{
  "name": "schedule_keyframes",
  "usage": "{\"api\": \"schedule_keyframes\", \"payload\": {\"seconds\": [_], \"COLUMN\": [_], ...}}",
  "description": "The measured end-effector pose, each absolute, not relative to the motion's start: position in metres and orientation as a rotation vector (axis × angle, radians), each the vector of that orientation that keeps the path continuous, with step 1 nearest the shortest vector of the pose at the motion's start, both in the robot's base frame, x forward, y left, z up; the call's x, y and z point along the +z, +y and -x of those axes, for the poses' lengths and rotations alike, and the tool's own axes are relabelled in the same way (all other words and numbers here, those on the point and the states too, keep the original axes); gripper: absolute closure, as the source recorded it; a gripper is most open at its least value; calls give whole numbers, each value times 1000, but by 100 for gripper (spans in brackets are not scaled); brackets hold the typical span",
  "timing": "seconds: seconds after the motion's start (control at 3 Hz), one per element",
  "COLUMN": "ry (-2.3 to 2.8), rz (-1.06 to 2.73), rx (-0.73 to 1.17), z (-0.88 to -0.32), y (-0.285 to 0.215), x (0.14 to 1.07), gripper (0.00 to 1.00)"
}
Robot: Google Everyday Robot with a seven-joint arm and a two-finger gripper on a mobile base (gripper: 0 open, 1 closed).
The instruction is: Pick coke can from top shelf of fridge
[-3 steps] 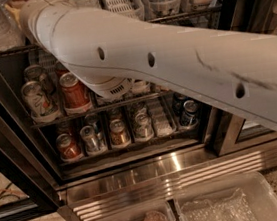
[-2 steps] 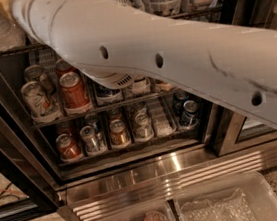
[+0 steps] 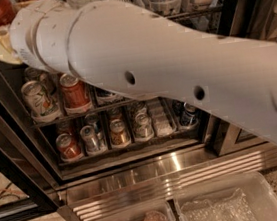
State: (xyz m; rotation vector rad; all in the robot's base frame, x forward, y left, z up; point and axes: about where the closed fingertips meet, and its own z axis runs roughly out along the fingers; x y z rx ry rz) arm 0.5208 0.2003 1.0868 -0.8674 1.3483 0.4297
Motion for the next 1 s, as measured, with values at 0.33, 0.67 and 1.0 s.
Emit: {"api": "schedule_keyframes", "payload": {"seconds": [0.33, 0.67, 1.0], "ry": [1420, 1469, 1491], "rz": [968, 1018, 1045], "rx": [427, 417, 411], "z": [-498, -487, -482], "y": [184, 168, 160], "x": [1057, 1038, 1030], "gripper": [100, 100, 100]}}
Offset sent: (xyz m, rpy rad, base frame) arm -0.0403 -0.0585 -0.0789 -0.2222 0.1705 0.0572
